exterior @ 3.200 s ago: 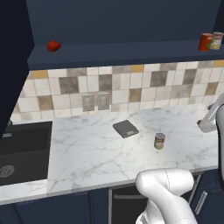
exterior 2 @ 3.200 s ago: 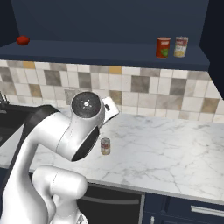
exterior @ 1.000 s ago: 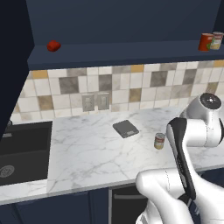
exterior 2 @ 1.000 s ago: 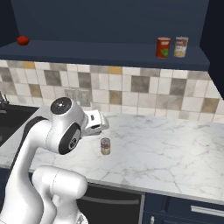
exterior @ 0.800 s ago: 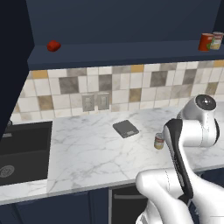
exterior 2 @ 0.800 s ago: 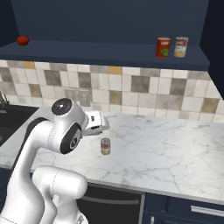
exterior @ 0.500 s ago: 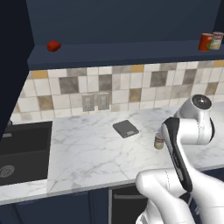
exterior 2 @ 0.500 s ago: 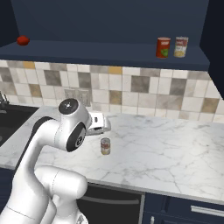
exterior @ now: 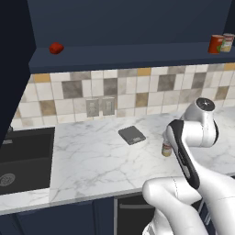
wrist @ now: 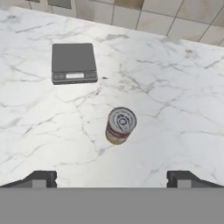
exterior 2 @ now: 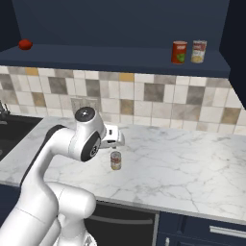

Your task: Pick the cans from the counter and place them in their designated side in the cabinet.

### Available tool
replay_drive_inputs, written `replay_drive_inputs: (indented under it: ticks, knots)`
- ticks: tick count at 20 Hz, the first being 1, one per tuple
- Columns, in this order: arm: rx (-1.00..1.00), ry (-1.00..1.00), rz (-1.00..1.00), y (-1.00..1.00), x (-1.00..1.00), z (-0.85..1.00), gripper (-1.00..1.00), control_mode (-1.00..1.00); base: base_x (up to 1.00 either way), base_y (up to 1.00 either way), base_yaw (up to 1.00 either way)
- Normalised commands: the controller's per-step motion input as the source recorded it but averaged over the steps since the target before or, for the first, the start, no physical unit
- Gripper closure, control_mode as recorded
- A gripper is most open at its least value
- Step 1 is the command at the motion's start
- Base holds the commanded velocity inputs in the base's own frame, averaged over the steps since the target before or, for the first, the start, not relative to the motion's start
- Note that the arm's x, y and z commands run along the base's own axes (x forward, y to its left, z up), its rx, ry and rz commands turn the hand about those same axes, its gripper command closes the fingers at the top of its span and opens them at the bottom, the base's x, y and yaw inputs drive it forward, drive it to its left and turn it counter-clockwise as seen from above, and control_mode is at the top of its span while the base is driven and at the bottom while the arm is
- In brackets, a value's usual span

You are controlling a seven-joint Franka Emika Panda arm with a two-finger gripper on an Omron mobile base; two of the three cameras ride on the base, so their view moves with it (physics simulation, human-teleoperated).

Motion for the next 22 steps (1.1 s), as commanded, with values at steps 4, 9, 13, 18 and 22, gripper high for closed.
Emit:
replay_drive_inputs:
  ticks: [4,9,13,18,22]
  knots:
    - [0.01,0.00,-0.07,0.00,0.18,-0.20,-1.00,-1.00,0.00,0.00,0.00]
    - [0.03,0.00,-0.05,0.00,0.10,-0.25,-1.00,-1.00,0.00,0.00,0.00]
    - [0.01,0.00,-0.04,0.00,0.14,-0.24,-1.00,-1.00,0.00,0.00,0.00]
    - [0.00,-0.04,-0.04,0.00,0.19,-0.13,-1.00,-1.00,0.00,0.00,0.00]
    - [0.00,-0.02,-0.02,-0.01,0.22,-0.14,-1.00,-1.00,0.00,0.00,0.00]
